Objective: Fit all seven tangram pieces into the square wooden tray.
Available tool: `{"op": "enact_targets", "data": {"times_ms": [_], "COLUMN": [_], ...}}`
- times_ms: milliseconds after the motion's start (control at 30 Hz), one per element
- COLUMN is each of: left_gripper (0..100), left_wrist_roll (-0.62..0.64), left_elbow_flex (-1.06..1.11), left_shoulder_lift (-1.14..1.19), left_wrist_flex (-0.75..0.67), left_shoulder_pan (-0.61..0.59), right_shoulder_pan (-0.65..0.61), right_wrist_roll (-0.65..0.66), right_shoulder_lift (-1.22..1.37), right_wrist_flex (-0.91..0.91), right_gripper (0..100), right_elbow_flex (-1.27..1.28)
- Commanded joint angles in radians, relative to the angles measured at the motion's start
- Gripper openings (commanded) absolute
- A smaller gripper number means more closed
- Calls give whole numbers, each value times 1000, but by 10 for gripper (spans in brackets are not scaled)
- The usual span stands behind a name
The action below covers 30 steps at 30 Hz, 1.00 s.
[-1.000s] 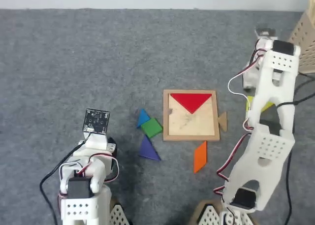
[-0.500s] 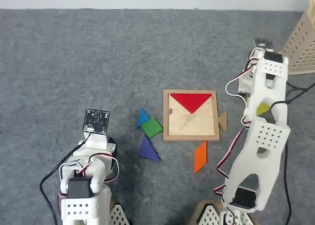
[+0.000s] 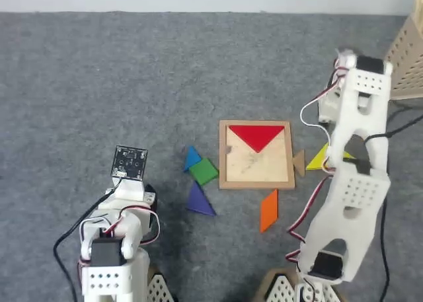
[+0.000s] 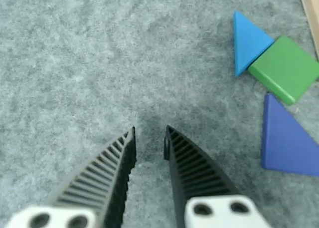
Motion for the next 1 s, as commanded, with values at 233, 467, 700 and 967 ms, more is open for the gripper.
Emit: {"op": "enact_targets", "data": {"times_ms": [233, 467, 700, 967], "left_gripper": [91, 91, 91, 91], "left_wrist_roll": [-8, -8, -8, -8], "left_elbow_flex": [-8, -8, -8, -8], "left_shoulder_lift": [-17, -17, -17, -17], "left_wrist_flex": [3, 3, 3, 3], "left_shoulder_pan": [-2, -2, 0, 0], "right_shoulder_pan": [-25, 35, 35, 25], "right_wrist_roll": [1103, 1320, 1527, 1548], "right_shoulder_lift": [-223, -151, -136, -94], "right_wrist_flex": [117, 122, 111, -31], "right_gripper": [199, 310, 308, 308], "right_elbow_flex": [141, 175, 338, 456]}}
